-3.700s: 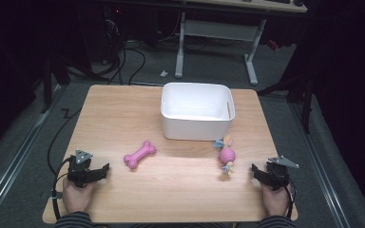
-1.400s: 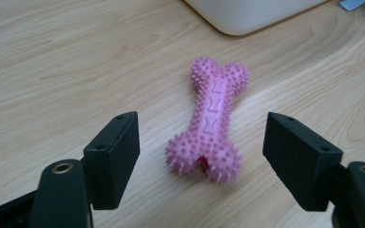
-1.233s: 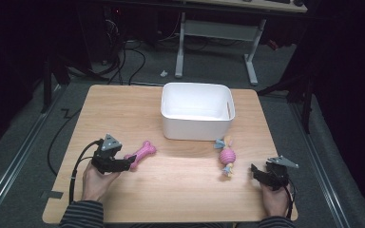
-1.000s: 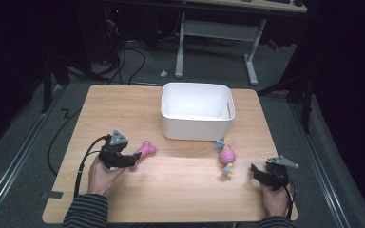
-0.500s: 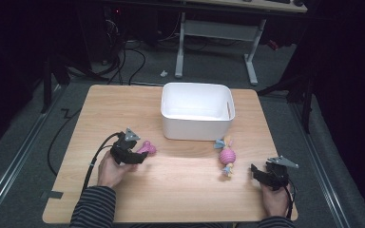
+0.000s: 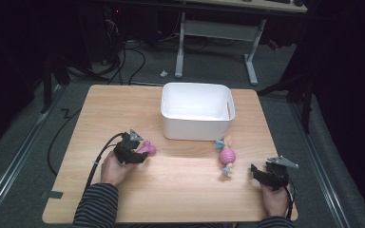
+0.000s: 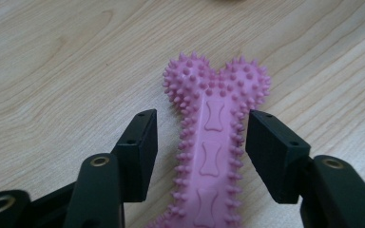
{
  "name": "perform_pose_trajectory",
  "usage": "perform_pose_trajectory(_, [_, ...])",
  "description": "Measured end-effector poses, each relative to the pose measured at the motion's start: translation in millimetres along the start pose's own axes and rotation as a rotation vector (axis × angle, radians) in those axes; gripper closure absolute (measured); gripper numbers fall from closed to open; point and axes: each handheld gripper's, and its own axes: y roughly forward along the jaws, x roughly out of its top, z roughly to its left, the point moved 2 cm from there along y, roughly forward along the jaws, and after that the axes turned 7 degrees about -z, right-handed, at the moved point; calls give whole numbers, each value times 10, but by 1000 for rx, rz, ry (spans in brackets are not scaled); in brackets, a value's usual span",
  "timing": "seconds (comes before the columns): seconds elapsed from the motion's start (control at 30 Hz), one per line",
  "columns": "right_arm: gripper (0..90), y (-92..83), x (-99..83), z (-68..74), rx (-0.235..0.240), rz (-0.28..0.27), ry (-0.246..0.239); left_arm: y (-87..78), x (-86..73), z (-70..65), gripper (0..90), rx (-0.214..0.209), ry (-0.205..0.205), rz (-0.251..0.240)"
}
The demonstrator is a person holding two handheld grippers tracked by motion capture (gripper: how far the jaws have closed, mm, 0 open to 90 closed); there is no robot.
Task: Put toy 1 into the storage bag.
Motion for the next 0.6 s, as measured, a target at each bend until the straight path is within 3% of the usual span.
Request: perform_pose_trajectory(0.6, [356, -1, 1, 3, 0, 1, 2, 58, -37, -13, 522, -39, 4, 19])
